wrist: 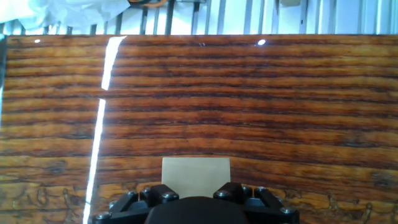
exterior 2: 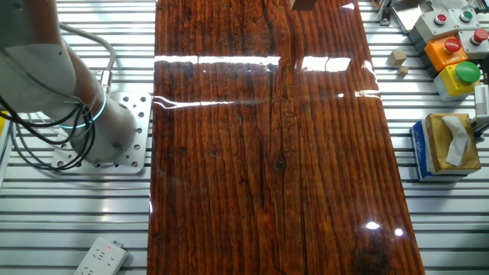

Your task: Pick up the small block on the left and move it to the right

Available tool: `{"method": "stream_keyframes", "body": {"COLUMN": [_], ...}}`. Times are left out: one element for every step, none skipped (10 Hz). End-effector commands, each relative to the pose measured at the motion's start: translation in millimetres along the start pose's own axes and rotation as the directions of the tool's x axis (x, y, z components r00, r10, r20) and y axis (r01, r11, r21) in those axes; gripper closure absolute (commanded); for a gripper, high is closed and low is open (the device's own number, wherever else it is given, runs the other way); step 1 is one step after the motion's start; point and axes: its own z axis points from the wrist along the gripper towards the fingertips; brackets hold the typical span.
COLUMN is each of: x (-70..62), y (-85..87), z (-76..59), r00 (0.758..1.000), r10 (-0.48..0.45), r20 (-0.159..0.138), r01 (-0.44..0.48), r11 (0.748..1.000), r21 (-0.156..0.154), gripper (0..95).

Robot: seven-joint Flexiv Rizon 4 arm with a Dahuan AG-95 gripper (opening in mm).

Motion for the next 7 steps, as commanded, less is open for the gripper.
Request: {"method": "stream_keyframes", "body": {"x": [1.1, 2.2, 3.9, 5.6, 8.1, 10.0, 13.2], "y": [0.7, 1.0, 1.6, 2.2, 4.4, 6.8, 11.3], "z": [1.9, 3.2, 5.5, 8.5, 11.3, 13.6, 17.7], "r00": [1.000, 1.000, 1.000, 1.000, 0.999, 0.999, 0.999], "r10": [0.005, 0.005, 0.008, 0.008, 0.013, 0.020, 0.026], "r20": [0.008, 0.015, 0.020, 0.029, 0.033, 0.037, 0.045], "r01": [-0.005, -0.005, -0.008, -0.008, -0.013, -0.020, -0.027], "r11": [1.000, 1.000, 1.000, 1.000, 1.000, 1.000, 1.000], "r21": [0.001, 0.002, 0.001, 0.002, 0.002, 0.003, 0.007], "gripper": [95.0, 95.0, 95.0, 95.0, 95.0, 95.0, 95.0]}}
